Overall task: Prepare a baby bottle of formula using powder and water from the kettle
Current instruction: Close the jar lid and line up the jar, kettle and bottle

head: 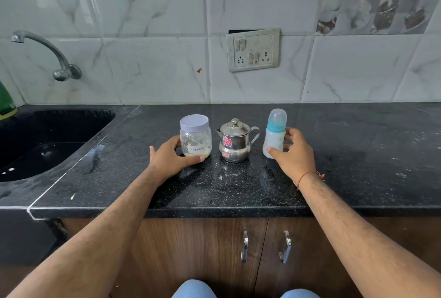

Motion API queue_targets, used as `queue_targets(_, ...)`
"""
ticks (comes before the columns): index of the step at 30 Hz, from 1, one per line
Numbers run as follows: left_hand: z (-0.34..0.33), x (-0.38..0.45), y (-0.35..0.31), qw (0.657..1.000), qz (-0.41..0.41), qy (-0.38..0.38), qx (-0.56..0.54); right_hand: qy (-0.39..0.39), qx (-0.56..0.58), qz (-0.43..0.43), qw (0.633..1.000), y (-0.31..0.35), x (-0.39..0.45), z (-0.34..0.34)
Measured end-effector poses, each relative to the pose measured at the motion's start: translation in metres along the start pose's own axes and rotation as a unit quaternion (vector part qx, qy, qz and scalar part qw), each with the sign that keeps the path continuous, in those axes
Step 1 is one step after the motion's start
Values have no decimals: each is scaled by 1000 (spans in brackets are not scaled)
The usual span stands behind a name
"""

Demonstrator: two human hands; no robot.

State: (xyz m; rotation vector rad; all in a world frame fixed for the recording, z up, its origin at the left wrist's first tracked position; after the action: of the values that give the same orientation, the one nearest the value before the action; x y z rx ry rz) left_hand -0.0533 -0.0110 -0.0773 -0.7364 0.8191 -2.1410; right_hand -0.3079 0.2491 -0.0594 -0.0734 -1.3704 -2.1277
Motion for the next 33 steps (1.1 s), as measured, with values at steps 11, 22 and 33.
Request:
queue_targets(11, -1, 0, 1, 1000, -3, 3, -8, 4, -6, -2, 1000, 1, 0, 0)
queue_targets(22, -1, 1, 1, 1000, 2, 5, 1, 5, 1, 7, 1000, 0, 2, -1)
queue_targets(33, 6, -14, -18, 991, -74, -61, 97, -52, -40, 61, 996, 11, -4, 5)
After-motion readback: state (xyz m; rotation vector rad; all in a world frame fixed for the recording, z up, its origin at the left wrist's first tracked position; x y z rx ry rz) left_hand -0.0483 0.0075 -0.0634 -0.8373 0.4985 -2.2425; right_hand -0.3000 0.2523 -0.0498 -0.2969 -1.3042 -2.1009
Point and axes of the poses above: each hand's wrist, its own x-axis towards the middle knuckle, its own z-axis out of the back of the hand, y = z × x, the point moved 6 cm from there along x, towards the middle knuckle, and after that the axes turned 1 degree about -z, right-handed, at the moved point
